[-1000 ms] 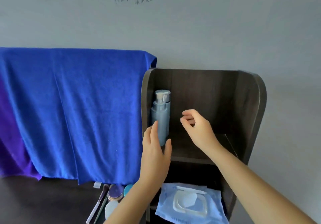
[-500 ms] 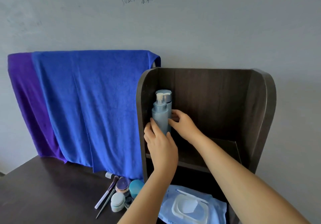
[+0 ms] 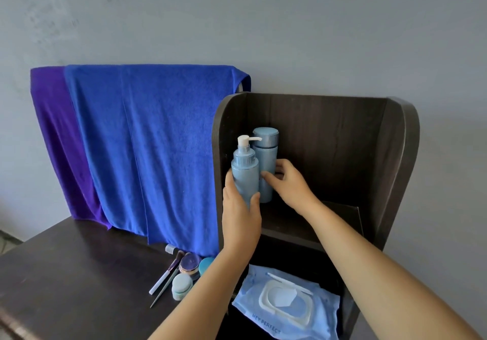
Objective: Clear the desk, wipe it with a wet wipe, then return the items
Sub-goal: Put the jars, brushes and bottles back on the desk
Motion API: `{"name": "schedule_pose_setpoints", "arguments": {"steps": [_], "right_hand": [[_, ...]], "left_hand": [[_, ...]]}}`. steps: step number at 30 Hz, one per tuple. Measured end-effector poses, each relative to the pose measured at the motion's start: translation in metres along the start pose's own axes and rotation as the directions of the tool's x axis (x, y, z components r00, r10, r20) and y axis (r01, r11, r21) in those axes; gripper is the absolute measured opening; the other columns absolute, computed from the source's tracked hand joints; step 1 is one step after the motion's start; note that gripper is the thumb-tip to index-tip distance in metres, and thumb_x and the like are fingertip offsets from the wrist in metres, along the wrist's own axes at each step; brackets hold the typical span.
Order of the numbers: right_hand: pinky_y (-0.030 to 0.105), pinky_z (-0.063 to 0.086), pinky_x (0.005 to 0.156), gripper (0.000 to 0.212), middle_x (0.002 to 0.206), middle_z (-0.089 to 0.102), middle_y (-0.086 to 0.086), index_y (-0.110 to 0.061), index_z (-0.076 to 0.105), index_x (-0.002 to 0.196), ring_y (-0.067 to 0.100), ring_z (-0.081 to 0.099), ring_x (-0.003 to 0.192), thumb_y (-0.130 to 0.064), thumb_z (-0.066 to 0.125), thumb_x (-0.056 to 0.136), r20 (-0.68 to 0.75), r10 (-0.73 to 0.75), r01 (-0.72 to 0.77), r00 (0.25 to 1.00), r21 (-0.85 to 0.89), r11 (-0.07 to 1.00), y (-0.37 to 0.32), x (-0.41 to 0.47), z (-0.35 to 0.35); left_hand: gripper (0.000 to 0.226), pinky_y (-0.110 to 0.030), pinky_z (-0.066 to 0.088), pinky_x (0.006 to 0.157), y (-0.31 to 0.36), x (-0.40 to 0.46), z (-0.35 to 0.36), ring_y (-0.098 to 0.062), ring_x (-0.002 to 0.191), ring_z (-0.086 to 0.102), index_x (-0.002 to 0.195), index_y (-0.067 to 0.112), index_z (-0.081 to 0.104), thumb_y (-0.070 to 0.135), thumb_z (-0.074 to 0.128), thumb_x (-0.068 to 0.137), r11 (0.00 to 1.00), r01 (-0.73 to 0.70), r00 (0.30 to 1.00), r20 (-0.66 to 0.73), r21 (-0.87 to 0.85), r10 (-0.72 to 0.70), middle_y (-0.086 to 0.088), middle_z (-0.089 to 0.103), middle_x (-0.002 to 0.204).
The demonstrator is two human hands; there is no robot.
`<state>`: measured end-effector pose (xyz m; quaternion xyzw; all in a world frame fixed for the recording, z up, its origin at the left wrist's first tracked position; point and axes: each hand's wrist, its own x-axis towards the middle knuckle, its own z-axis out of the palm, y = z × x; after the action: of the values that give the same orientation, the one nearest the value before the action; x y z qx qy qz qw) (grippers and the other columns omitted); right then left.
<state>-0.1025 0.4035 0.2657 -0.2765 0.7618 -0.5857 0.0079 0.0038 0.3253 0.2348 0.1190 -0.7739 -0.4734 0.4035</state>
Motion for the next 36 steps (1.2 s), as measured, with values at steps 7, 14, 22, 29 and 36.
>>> {"name": "schedule_pose_setpoints", "arguments": {"steps": [7,14,22,29,36], "right_hand": [[0.041,0.052,0.094,0.037,0.115,0.059,-0.005,-0.020,0.047,0.118,0.011,0.059,0.108,-0.025,0.064,0.085,-0.045,-0.059,0.066,0.997,0.166,0.984,-0.027,-0.037,-0.015],[0.037,0.054,0.090,0.037,0.114,0.064,-0.003,-0.019,0.053,0.113,0.012,0.063,0.106,-0.028,0.066,0.078,0.054,-0.125,0.111,0.991,0.213,0.971,-0.061,-0.078,0.036],[0.027,0.050,0.091,0.028,0.107,0.066,-0.007,-0.025,0.055,0.102,0.005,0.064,0.099,-0.012,0.068,0.081,0.108,-0.073,0.050,0.991,0.199,0.979,-0.039,-0.078,0.166],[0.001,0.042,0.077,0.032,0.096,0.062,-0.021,-0.030,0.053,0.102,-0.017,0.058,0.084,-0.011,0.068,0.082,-0.019,0.085,-0.084,0.996,0.031,0.996,0.018,-0.042,0.300],[0.005,0.046,0.063,0.035,0.093,0.066,-0.013,-0.018,0.054,0.113,0.010,0.062,0.083,-0.011,0.068,0.081,-0.296,0.347,-0.331,0.890,0.103,0.938,0.087,-0.014,0.391]], "left_hand": [[0.062,-0.026,0.048,0.089,0.009,-0.013,-0.057,0.003,0.106,0.052,0.123,0.050,0.027,0.012,0.060,0.087,0.984,-0.062,0.998,0.001,-0.164,0.063,0.016,0.052,0.116],[0.063,-0.039,0.051,0.089,-0.011,-0.006,-0.134,-0.008,0.104,0.056,0.134,0.029,0.031,0.006,0.062,0.084,0.982,-0.036,0.999,-0.007,-0.185,0.036,0.009,0.057,0.113],[0.066,-0.029,0.052,0.083,-0.109,0.011,-0.223,0.011,0.093,0.053,0.134,0.028,0.032,0.001,0.062,0.083,0.991,0.057,0.998,0.034,-0.119,-0.053,0.019,0.055,0.106],[0.055,-0.010,0.046,0.079,-0.241,0.075,-0.277,-0.006,0.108,0.053,0.131,0.021,0.042,0.002,0.062,0.083,0.974,0.214,0.938,0.295,-0.075,-0.184,0.006,0.057,0.114],[0.036,-0.020,0.048,0.081,-0.355,0.132,-0.266,-0.011,0.103,0.057,0.104,0.024,0.044,0.006,0.064,0.081,0.941,0.338,0.762,0.583,0.016,-0.284,0.005,0.058,0.105]]}}
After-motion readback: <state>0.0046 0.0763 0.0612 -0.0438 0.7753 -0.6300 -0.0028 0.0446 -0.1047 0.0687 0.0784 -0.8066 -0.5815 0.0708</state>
